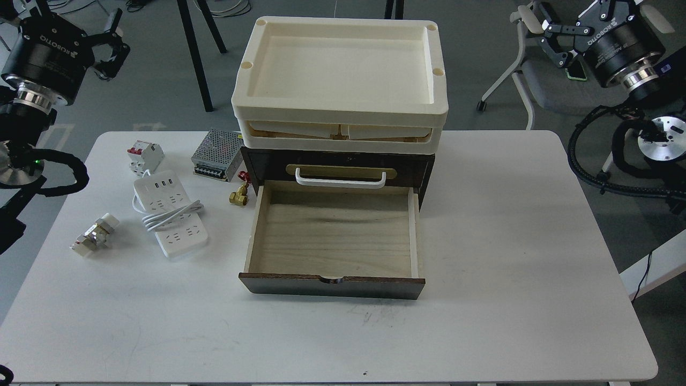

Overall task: Put charging cable into cabinet
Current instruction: 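Move the left gripper from rest toward the white power strip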

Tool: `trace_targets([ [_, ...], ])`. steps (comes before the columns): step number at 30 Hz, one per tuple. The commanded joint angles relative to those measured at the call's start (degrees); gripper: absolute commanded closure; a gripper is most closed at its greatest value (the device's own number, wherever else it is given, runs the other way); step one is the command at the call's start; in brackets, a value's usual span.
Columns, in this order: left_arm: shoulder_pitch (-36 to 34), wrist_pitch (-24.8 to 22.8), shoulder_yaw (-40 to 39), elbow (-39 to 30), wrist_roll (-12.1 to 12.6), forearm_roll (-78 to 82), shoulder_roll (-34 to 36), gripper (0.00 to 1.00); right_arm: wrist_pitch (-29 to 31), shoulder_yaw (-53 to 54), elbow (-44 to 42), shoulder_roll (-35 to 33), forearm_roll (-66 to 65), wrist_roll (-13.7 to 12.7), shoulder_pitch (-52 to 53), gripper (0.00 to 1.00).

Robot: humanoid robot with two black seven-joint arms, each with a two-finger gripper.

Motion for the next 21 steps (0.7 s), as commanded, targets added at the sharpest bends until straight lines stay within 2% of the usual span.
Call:
trace_targets([
  [1,0.8,0.0,0.0,0.1,-0.1,-0.1,-0.2,0.0,0.0,-0.1,0.3,0.8,0.0,0.0,-0.3,0.0],
  [5,0.9,0.0,-0.6,1.7,-0.2,-3.1,-0.1,0.0,0.0,0.4,0.4,1.1,0.0,0.0,-0.2,0.0],
  [7,1.3,0.0,-0.9,6.5,-0.2,-7.3,-1.1,0.0,0.0,0.4,0.3,1.1,0.0,0.0,-0.2,0.0],
  [8,1.9,0.0,-1.5,9.0,-0.2,-9.1,-2.8,0.0,0.0,0.4,0.3,1.1,0.0,0.0,-0.2,0.0],
  [10,1.7,0.0,-1.8,8.4,-0.4,-9.8,-6.7,0.0,0.0,0.4,0.4,1.1,0.0,0.0,-0.3,0.0],
  [11,2.0,0.0,-2.6,6.0,-1.0,-10.1,-6.4,0.0,0.0,0.4,0.4,1.1,0.0,0.0,-0.4,0.0],
  [13,3.4,0.0,-6.0,1.7,-4.2,-10.1,-5.1,0.0,0.0,0.0,0.2,1.0,-0.1,0.0,-0.7,0.0],
  [14,5.2,0.0,-7.7,-0.3,-5.0,-10.1,-4.7,0.0,0.0,-0.2,0.2,0.8,-0.1,0.0,-0.9,0.0],
  [17,8.7,0.0,-12.8,-9.0,-5.0,-10.1,-1.5,0.0,0.0,0.3,0.4,0.1,0.0,0.0,-1.0,0.0],
  [21,10.4,0.0,-16.2,-24.2,-5.0,-9.5,13.4,0.0,0.0,0.4,1.0,-2.4,0.1,0.0,-1.1,0.0],
])
